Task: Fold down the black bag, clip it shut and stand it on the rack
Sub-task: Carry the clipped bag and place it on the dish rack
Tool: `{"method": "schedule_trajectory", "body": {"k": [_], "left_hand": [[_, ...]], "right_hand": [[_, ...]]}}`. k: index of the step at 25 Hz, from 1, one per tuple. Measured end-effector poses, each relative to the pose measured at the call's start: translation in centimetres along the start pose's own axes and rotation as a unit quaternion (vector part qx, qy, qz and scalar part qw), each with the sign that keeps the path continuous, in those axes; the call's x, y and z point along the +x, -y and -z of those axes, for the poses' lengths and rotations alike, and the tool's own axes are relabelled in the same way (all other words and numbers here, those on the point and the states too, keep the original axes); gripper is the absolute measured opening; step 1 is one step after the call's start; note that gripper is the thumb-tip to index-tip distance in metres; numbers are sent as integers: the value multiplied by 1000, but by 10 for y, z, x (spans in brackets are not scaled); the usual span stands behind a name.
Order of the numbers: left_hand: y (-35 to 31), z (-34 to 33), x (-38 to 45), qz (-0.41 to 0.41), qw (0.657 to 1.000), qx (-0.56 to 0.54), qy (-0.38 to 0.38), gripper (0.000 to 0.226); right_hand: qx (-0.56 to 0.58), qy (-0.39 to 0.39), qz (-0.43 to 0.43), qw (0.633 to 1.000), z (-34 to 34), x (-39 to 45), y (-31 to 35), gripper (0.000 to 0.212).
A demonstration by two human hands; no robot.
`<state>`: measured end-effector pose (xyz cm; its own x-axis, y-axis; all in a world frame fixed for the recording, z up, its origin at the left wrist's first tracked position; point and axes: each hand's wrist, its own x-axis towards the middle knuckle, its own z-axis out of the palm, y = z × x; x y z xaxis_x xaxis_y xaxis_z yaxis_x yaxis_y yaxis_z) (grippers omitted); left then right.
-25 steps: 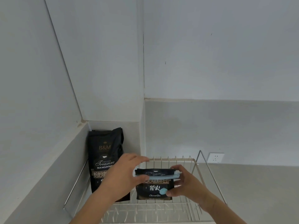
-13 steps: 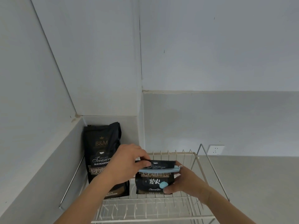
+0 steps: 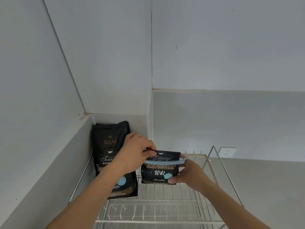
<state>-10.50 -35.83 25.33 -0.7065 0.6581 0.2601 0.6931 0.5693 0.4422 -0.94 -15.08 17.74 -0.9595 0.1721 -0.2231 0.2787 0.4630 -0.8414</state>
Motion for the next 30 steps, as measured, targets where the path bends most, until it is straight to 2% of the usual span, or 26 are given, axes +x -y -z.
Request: {"method": "schedule_trajectory", "body": {"k": [7, 15, 30], "left_hand": [[-2, -3, -2, -29, 999, 20, 26, 9], [-9, -11, -2, -35, 998, 61, 9, 10], [-3, -16, -9, -1, 1000, -3, 15, 7]], "right_hand": [[-8, 4, -4, 1000, 2, 1, -1, 73], [-8, -7, -27, 1000, 8, 0, -10, 64], [-13, -30, -20, 999, 0, -7, -14, 50]]}}
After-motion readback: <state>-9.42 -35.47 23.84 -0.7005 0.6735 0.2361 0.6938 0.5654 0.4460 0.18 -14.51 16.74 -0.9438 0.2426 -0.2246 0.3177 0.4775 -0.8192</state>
